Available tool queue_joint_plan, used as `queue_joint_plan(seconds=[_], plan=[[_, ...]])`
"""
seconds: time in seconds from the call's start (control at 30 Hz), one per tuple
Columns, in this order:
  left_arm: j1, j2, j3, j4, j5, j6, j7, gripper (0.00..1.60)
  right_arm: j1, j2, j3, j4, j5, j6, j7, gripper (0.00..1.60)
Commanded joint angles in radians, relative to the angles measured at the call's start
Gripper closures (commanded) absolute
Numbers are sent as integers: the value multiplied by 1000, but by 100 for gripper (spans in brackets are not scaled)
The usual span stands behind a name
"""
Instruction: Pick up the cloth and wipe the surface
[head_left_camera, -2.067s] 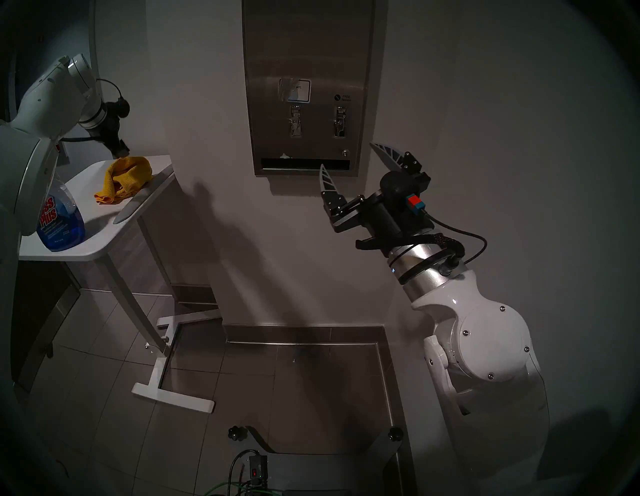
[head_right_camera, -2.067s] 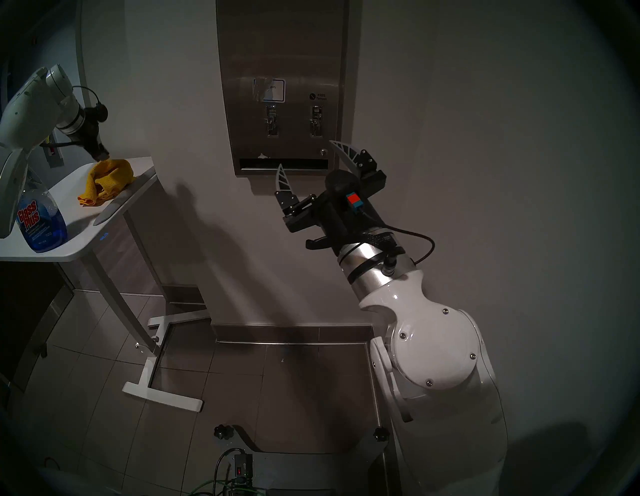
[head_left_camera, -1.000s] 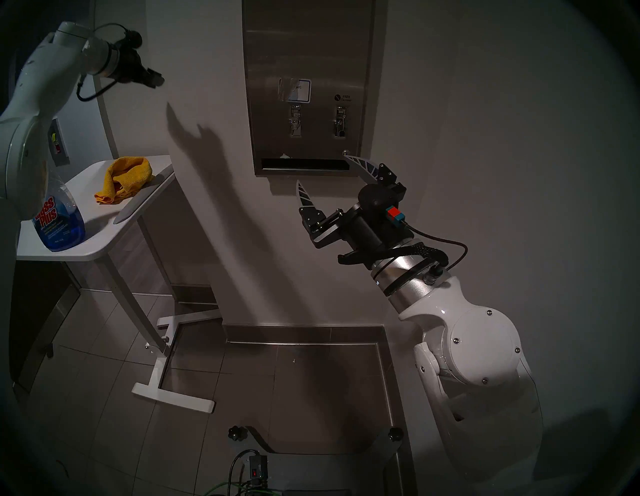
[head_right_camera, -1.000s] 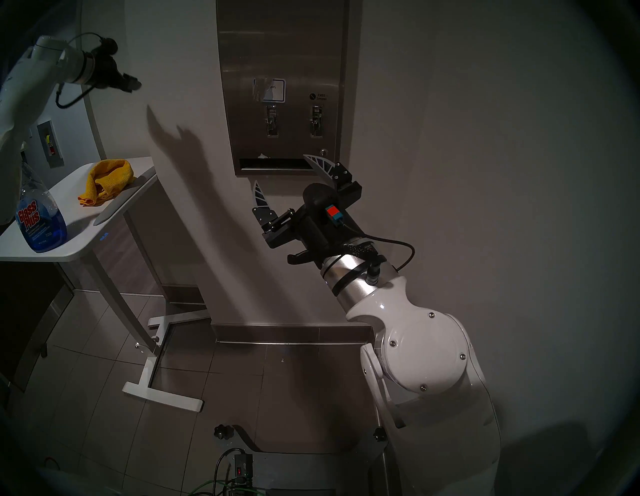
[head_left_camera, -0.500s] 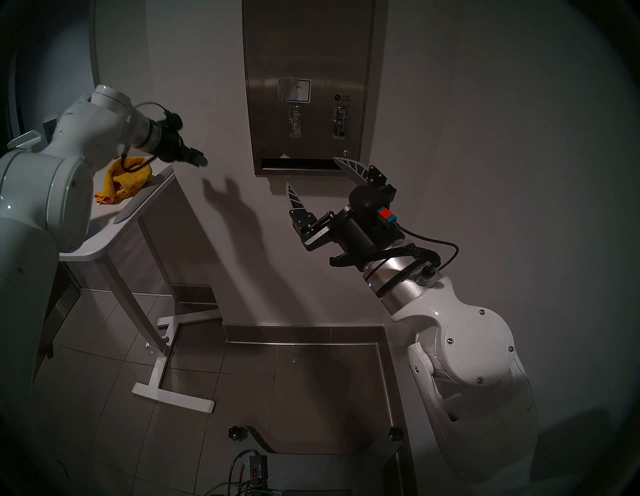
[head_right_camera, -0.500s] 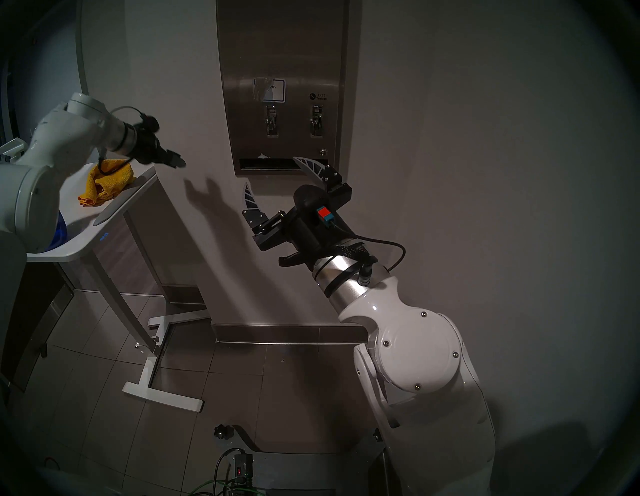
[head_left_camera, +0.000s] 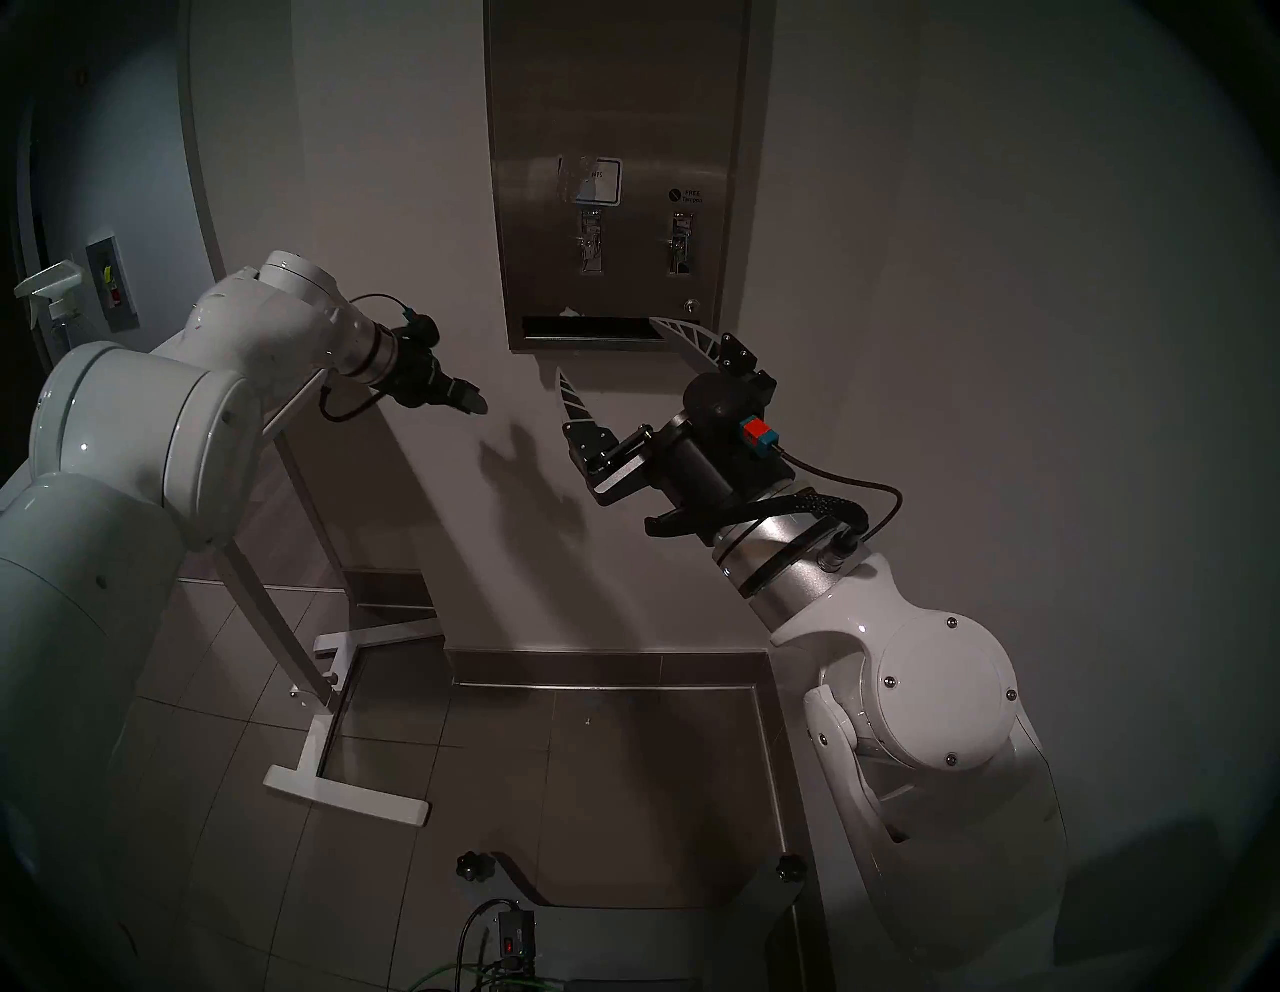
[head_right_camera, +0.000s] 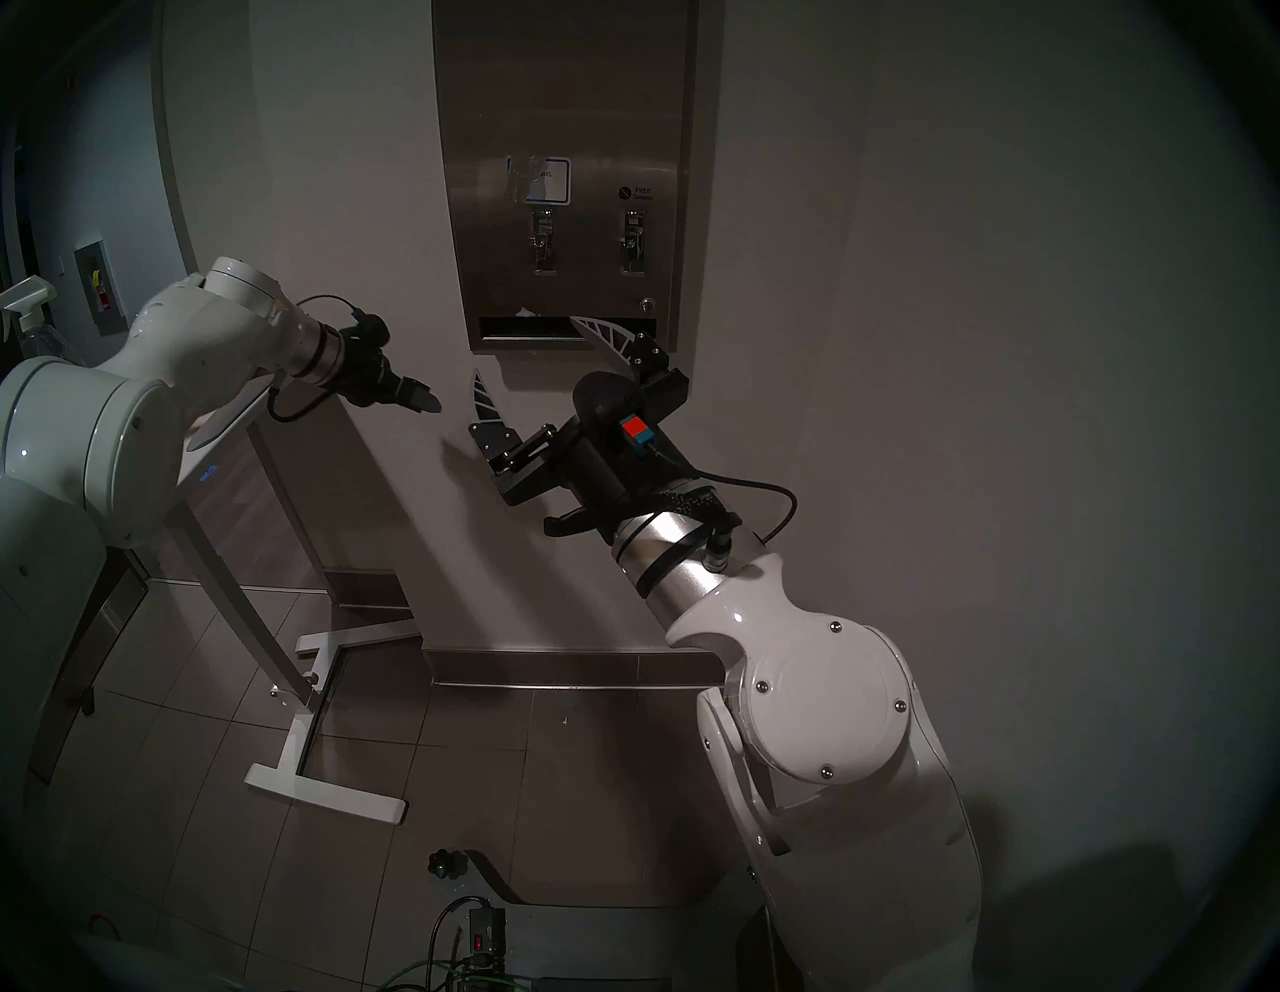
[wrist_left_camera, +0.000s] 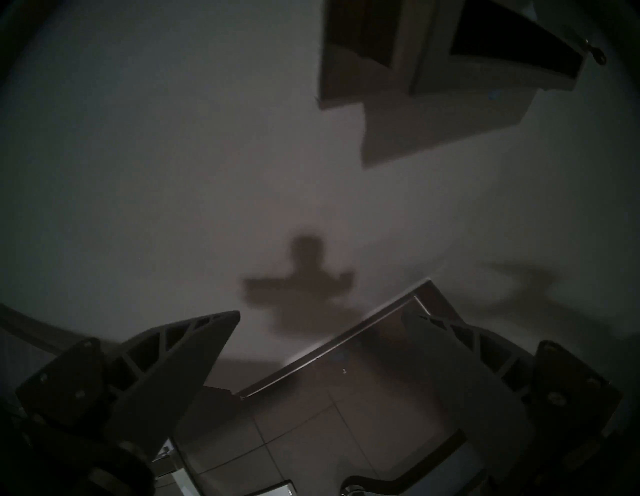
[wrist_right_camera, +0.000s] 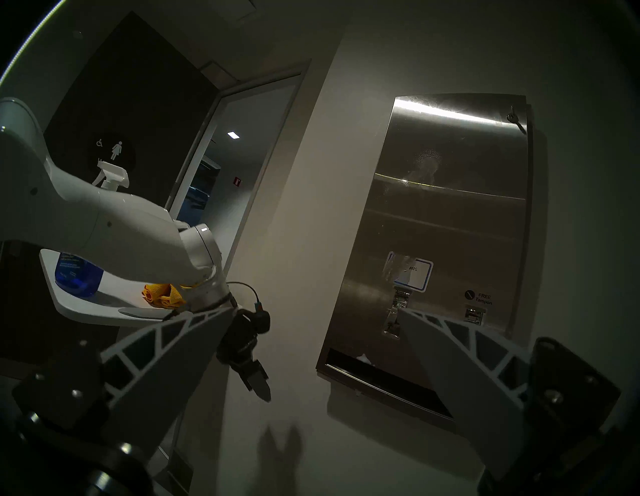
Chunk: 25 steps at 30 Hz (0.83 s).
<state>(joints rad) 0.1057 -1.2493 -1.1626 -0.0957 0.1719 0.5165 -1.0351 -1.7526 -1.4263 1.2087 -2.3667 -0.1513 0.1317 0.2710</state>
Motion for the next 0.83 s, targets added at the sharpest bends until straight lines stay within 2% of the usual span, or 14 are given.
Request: queue_joint_plan(seconds=[0.0, 0.8], plan=[[-4, -54, -22, -21, -23, -16, -13, 0, 32, -14, -2, -26, 3, -11, 0, 0], [88, -134, -71, -22, -49, -68, -30, 0, 70, -31, -23, -25, 25, -16, 17, 0]])
